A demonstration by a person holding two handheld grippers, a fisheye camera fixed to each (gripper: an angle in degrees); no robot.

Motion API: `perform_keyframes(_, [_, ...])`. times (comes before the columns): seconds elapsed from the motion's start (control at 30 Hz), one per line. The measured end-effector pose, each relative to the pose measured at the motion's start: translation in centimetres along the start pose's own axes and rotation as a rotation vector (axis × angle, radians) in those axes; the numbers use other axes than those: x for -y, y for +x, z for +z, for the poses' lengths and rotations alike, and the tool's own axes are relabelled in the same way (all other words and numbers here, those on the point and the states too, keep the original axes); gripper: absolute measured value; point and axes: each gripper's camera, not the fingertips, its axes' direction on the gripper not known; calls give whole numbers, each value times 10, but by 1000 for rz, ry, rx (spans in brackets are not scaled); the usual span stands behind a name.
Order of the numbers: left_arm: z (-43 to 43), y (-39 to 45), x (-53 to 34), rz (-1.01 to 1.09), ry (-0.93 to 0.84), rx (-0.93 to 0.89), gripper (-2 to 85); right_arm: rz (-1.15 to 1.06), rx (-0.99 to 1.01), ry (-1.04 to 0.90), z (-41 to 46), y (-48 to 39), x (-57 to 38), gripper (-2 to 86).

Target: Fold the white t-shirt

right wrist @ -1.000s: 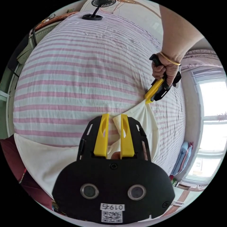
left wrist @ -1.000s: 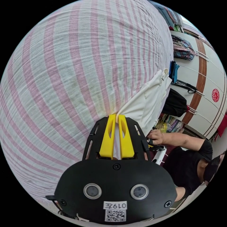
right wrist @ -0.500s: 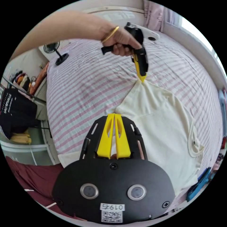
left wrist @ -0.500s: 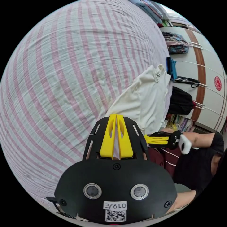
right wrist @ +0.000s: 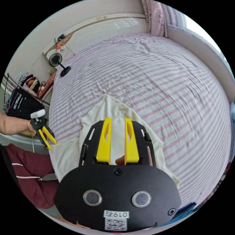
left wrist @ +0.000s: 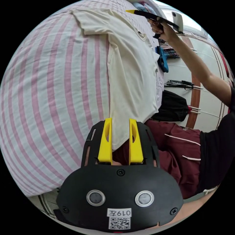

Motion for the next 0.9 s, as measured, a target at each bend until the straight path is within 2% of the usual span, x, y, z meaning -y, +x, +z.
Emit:
perform_keyframes(0.17, [36, -22, -61, -116, 156, 46, 109, -239, -31, -219, 23, 54, 57, 95])
perform_keyframes(0.33, [62, -41, -83, -67, 130, 119, 85, -437, 10, -367, 40, 82, 85, 94])
perform_keyframes(0.5, [82, -65, -99, -52, 54, 162, 34, -435, 72, -450, 61, 110, 87, 40])
perform_keyframes(0.6, [95, -85, -112, -91, 35, 95, 19, -405, 101, -442, 67, 128, 84, 0])
perform_keyframes(0.73, [108, -118, -144, -212, 100, -88, 11, -343, 100, -392, 67, 156, 77, -6])
perform_keyframes(0.9, [118, -152, -187, -367, 195, -184, 8, -318, 68, -359, 76, 176, 63, 0])
